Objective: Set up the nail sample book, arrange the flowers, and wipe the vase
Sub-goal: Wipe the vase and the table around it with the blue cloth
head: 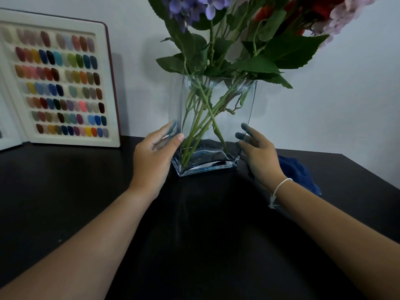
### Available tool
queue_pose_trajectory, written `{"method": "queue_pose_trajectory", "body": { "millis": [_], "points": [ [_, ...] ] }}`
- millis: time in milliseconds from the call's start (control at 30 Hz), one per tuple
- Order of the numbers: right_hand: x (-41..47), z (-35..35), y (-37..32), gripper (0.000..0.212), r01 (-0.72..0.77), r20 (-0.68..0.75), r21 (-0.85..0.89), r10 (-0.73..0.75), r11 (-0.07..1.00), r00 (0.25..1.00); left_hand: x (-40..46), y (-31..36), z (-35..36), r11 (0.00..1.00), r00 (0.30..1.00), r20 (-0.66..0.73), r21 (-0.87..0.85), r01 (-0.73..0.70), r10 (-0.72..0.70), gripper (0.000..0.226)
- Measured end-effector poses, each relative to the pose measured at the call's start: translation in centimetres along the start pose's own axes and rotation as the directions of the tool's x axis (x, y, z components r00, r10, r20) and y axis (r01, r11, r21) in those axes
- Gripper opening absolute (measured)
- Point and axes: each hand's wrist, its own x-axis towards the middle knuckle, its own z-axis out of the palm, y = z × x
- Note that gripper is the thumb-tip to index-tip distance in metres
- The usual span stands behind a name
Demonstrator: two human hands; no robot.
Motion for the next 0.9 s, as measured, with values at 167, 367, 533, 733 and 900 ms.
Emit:
{"method": "queue_pose_trajectory", "body": {
  "millis": [167,367,533,733,900],
  "points": [
    [0.0,0.1,0.8,0.045,0.039,-0.003,-0.013,-0.039,0.999,0.999,0.2,-0.1,0.1,1.0,1.0,-0.029,0.009,0.007,-0.006,0.029],
    [0.5,-0.1,2.1,0.051,-0.003,0.06,0.041,0.0,0.999,0.998,1.8,-0.7,0.3,0.999,0.995,-0.097,0.035,0.016,-0.012,0.029],
    [0.4,0.3,2.2,0.052,0.079,0.19,0.02,-0.081,0.997,0.978,3.6,-1.6,0.2,0.998,0.988,-0.154,0.044,0.036,-0.029,0.031],
    [0.5,0.6,2.1,0.054,0.09,0.227,0.004,-0.088,0.996,0.97,4.5,-2.3,0.0,0.998,0.989,-0.139,0.022,0.052,-0.048,0.031],
    [0.5,0.4,1.9,0.053,0.093,0.246,-0.02,-0.085,0.996,0.966,4.5,-2.4,-0.2,0.999,0.993,-0.106,0.009,0.051,-0.05,0.032]
  ]
}}
